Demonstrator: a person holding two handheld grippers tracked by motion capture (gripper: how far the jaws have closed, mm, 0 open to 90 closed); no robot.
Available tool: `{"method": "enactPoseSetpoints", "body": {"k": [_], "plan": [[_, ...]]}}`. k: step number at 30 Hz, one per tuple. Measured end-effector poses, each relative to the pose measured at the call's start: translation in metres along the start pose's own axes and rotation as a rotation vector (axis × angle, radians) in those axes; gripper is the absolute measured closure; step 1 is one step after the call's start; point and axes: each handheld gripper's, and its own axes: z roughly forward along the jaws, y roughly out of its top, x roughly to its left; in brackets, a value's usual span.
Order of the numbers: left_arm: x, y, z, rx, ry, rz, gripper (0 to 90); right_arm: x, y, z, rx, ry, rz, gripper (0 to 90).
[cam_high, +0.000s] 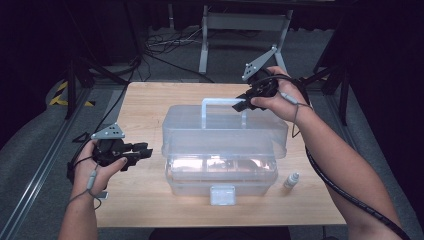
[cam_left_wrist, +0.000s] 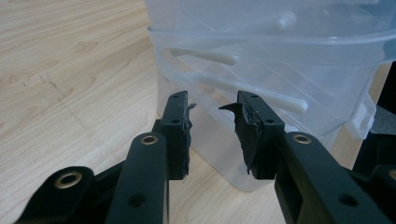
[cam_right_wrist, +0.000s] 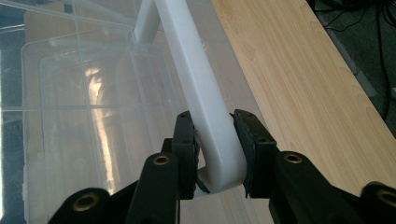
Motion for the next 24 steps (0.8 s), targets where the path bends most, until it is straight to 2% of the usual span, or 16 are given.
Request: {"method": "enactPoseSetpoints", "body": {"k": [7, 9, 15, 18, 24], "plan": [[-0.004, 0.002, 0.000, 0.001, -0.016, -0.006, 66.1, -0.010, 0.002, 0.001, -0.006, -0.001, 0.034, 70.8], [-0.005, 0.002, 0.001, -0.001, -0.032, -0.004, 66.2, -0.012, 0.002, 0.001, -0.009, 0.000, 0.038, 70.7], [-0.007, 0.003, 0.001, -0.001, -0.039, -0.002, 66.4, -0.017, 0.003, 0.002, -0.014, 0.001, 0.059, 70.3], [-0.010, 0.005, 0.002, 0.007, -0.024, -0.007, 66.4, -0.019, 0.004, 0.002, -0.009, -0.004, 0.062, 70.2], [-0.014, 0.007, 0.003, 0.002, -0.044, -0.001, 67.3, -0.021, 0.006, 0.003, 0.000, -0.015, 0.066, 69.9]]}}
